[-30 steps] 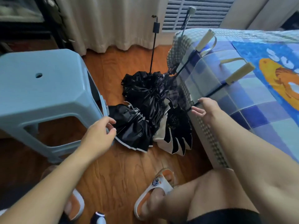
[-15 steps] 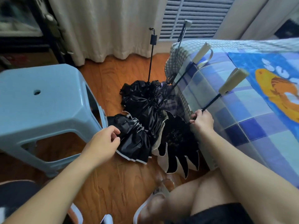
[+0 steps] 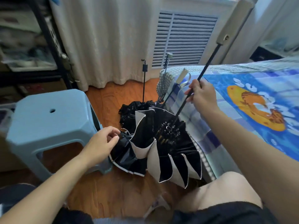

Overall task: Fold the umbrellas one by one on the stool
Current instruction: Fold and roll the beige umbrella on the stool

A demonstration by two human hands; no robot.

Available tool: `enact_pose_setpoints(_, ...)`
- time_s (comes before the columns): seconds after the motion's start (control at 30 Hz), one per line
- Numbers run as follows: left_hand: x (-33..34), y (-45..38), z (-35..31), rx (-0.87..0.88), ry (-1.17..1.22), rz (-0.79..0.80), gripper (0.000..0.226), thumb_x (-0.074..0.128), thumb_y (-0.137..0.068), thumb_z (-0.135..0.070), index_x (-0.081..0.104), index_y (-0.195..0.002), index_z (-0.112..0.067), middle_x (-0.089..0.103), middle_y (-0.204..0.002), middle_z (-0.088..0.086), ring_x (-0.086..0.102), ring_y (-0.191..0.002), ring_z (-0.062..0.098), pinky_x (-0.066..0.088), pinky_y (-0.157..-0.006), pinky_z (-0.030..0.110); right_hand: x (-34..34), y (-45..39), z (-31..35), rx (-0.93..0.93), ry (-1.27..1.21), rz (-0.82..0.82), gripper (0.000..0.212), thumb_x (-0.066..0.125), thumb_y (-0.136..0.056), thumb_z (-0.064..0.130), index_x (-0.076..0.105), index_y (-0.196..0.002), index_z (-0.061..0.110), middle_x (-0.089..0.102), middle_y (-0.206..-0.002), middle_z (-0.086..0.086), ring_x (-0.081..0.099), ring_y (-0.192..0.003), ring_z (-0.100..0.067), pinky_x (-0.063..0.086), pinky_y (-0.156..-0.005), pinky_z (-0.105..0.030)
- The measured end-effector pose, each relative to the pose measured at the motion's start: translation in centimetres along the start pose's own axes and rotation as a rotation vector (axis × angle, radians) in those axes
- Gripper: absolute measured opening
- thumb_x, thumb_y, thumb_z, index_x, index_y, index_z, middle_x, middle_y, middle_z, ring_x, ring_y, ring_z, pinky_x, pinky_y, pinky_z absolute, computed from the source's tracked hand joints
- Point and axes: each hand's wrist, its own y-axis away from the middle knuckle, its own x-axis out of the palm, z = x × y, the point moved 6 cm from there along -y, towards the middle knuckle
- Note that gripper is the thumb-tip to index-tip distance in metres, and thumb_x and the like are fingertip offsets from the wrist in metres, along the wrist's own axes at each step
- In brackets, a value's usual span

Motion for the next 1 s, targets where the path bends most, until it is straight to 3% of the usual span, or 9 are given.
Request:
enact_pose_setpoints(0.13,-5.6,0.3,-4.1,0.052,0.028,-0.091,0.012,0.061,-0.100,-0.021,0.067,-0.105,-0.029,0.068,-0.095,-0.012,0.062,-0.086,0.002,0.042,-0.068,0.011,1.8,0.6,8.5,-0.129,-0.058,0.077,0.030,0.045,-0.107,0.023,0.055,-0.080,0.016,0.068,-0.076,-0.011,0.058,-0.050,-0.020,0.043,-0.046,-0.023)
enact_pose_setpoints(0.27,-12.4,1.8,-7.3,0.070,-0.012,-0.072,0.012,0.061,-0.100,-0.026,0.065,-0.110,-0.032,0.068,-0.102,-0.010,0.064,-0.089,0.007,0.042,-0.069,0.009,3.2,0.9,17.7,-0.226,-0.128,0.103,0.027,0.044,-0.107,0.024,0.056,-0.084,0.015,0.070,-0.081,-0.013,0.061,-0.052,-0.019,0.049,-0.052,-0.028)
enact_pose_setpoints(0.37,-17.9,3.5,-8.2,0.051,-0.035,-0.122,0.023,0.062,-0.099,-0.034,0.061,-0.123,-0.037,0.062,-0.113,-0.014,0.062,-0.095,0.008,0.045,-0.071,0.018,4.6,0.7,24.2,-0.273,-0.173,0.107,0.025,0.043,-0.105,0.023,0.057,-0.087,0.013,0.071,-0.083,-0.016,0.065,-0.054,-0.024,0.053,-0.057,-0.037)
enact_pose_setpoints(0.5,-23.7,5.7,-7.2,0.040,-0.006,-0.269,0.037,0.061,-0.101,-0.035,0.055,-0.138,-0.035,0.060,-0.128,-0.010,0.057,-0.107,0.001,0.045,-0.079,0.015,7.4,0.5,30.8,-0.282,-0.284,0.087,0.023,0.042,-0.106,0.021,0.056,-0.089,0.014,0.069,-0.089,-0.018,0.066,-0.061,-0.024,0.049,-0.045,-0.024)
enact_pose_setpoints(0.67,-27.9,6.4,-2.0,-0.061,0.052,-0.389,0.047,0.058,-0.103,-0.036,0.047,-0.148,-0.035,0.056,-0.134,-0.006,0.055,-0.121,0.013,0.047,-0.100,0.035,15.1,0.1,33.9,-0.240,-0.411,0.144,0.016,0.043,-0.106,0.016,0.055,-0.101,0.007,0.061,-0.085,-0.013,0.063,-0.055,-0.019,0.052,-0.047,-0.023)
enact_pose_setpoints(0.83,-29.7,3.4,6.3,-0.182,0.159,-0.508,0.036,0.058,-0.103,-0.024,0.058,-0.139,-0.024,0.065,-0.124,-0.003,0.061,-0.115,0.015,0.045,-0.095,0.031,25.4,0.2,33.0,-0.209,-0.420,0.192,0.021,0.041,-0.104,0.021,0.055,-0.092,0.011,0.065,-0.083,-0.015,0.064,-0.051,-0.025,0.050,-0.048,-0.025)
enact_pose_setpoints(0.9,-28.9,1.8,11.7,-0.331,0.144,-0.475,0.034,0.052,-0.105,-0.027,0.060,-0.138,-0.026,0.066,-0.128,0.001,0.062,-0.116,0.021,0.050,-0.098,0.038,29.1,0.5,31.6,-0.201,-0.390,0.217,0.022,0.040,-0.105,0.022,0.055,-0.094,0.010,0.065,-0.083,-0.013,0.064,-0.055,-0.024,0.049,-0.047,-0.024)
enact_pose_setpoints(1.0,-25.0,-0.1,21.3,-0.486,0.109,-0.278,0.036,0.052,-0.103,-0.023,0.060,-0.138,-0.023,0.068,-0.124,0.009,0.067,-0.109,0.031,0.055,-0.093,0.049,32.9,0.6,28.9,-0.188,-0.319,0.243,0.024,0.039,-0.107,0.027,0.054,-0.095,0.013,0.067,-0.084,-0.010,0.063,-0.057,-0.020,0.048,-0.048,-0.023)
